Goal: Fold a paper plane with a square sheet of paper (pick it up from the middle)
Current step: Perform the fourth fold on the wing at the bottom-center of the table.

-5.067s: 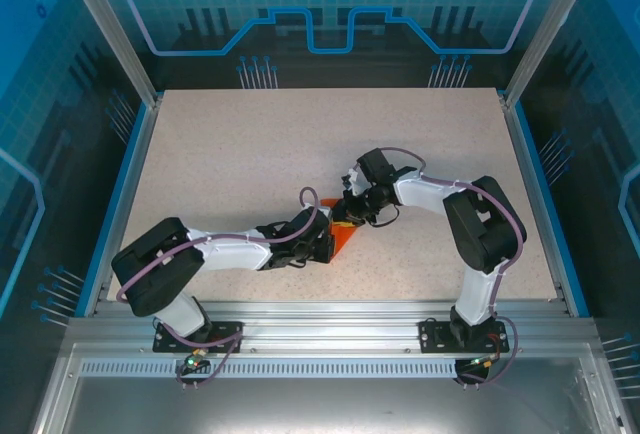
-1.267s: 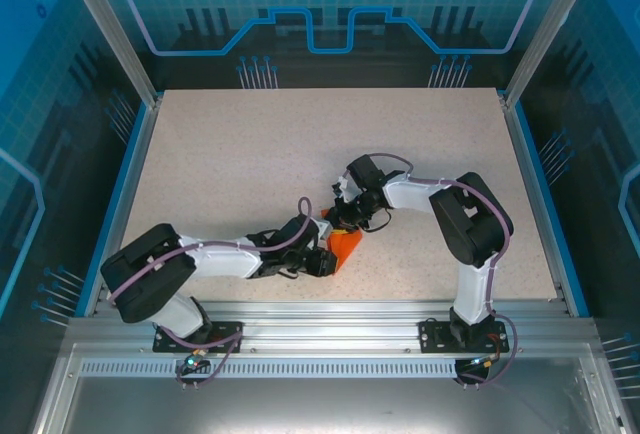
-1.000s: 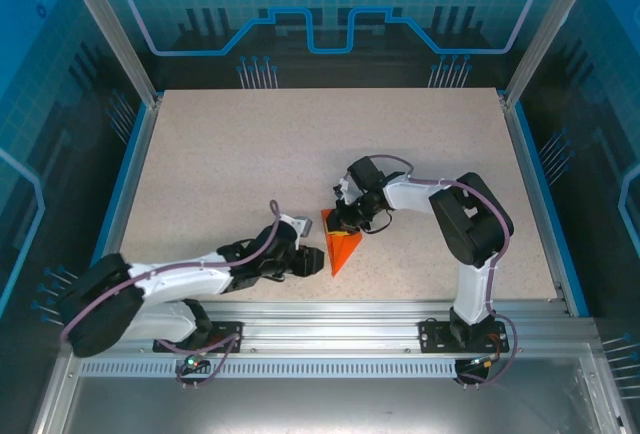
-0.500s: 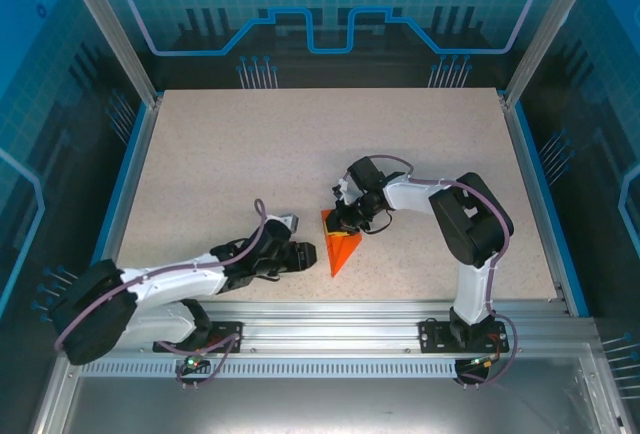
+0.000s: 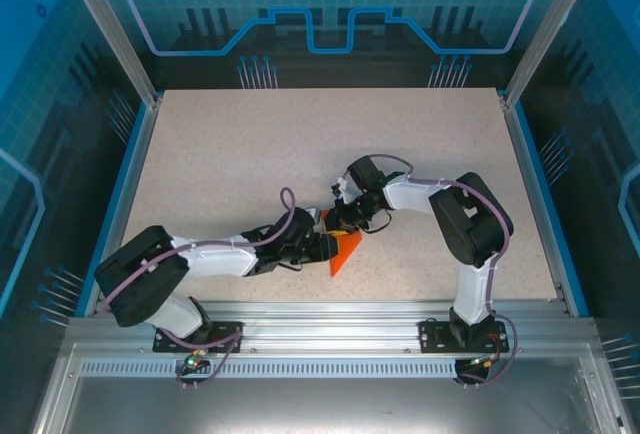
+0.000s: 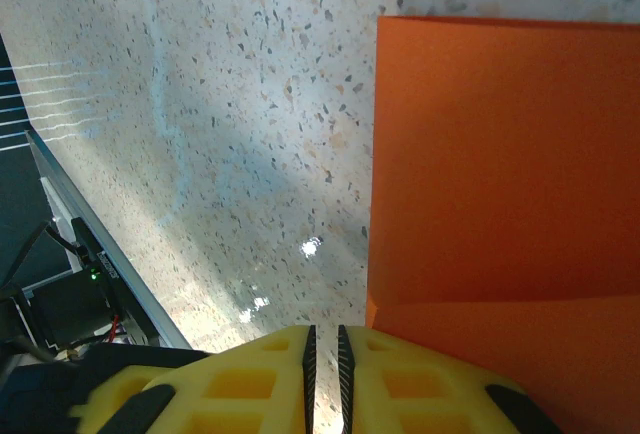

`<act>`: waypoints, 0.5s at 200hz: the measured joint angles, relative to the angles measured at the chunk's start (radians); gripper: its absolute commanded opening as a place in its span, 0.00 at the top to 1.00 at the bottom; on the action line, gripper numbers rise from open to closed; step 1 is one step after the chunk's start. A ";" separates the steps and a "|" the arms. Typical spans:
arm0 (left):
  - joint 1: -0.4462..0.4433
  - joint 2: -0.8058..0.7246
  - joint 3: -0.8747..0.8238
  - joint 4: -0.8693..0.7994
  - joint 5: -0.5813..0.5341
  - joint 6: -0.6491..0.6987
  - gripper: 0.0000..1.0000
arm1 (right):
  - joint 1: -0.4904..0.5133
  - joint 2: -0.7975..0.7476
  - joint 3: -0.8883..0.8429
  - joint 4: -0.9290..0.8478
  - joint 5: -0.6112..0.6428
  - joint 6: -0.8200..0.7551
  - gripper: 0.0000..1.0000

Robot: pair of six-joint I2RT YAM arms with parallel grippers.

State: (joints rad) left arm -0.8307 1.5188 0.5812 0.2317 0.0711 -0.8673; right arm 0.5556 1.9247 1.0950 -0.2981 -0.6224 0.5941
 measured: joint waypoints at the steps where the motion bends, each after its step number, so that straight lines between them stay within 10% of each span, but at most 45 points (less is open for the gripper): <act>1: 0.000 0.002 0.000 0.001 0.000 0.002 0.65 | 0.000 0.000 0.000 0.000 0.000 0.000 0.84; 100: -0.003 0.053 0.004 0.066 0.005 -0.048 0.91 | 0.000 0.000 0.000 0.001 0.000 0.000 0.84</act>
State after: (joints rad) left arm -0.8333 1.5719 0.5850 0.2981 0.0761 -0.9150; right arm 0.5556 1.9247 1.0950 -0.2970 -0.6224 0.5941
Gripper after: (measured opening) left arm 0.115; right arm 0.164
